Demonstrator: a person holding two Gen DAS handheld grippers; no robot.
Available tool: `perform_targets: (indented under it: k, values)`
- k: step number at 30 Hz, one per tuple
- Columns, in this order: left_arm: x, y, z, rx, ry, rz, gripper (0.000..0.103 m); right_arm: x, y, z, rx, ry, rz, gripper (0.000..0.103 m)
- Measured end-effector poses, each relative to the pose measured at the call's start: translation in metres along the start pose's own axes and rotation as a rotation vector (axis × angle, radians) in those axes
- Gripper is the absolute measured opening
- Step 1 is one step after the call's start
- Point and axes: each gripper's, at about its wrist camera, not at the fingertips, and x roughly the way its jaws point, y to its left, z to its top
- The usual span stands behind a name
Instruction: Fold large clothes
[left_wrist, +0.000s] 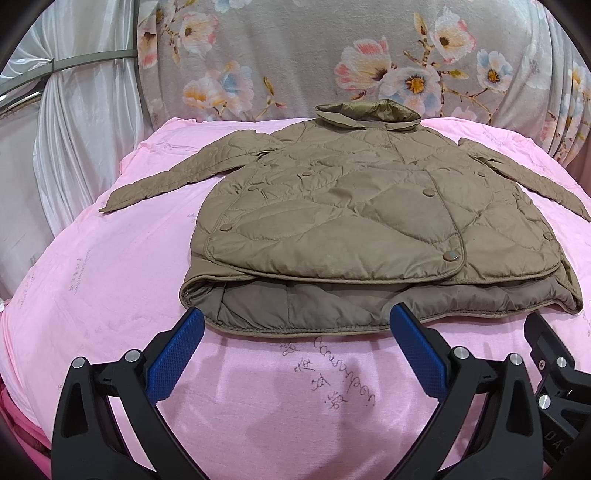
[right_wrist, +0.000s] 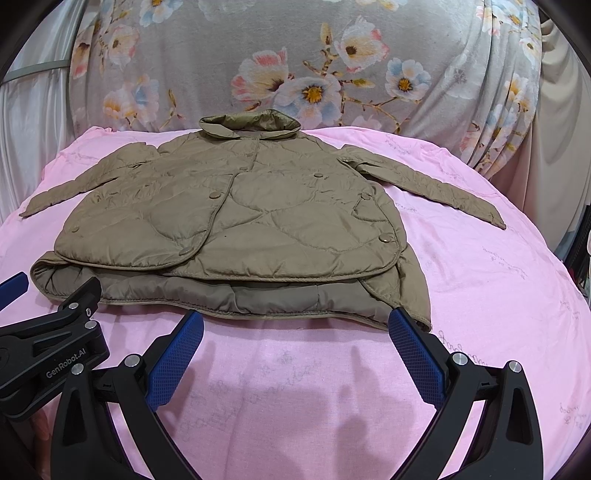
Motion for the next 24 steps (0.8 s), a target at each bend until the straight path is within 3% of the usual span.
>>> perform_targets:
  k: [24]
  values:
    - [0.0008,0.0007,0.0004,-0.003,0.002,-0.002,0.098,0.0023,0.0001,0.0004,0.003,0.006,0.003,0.098]
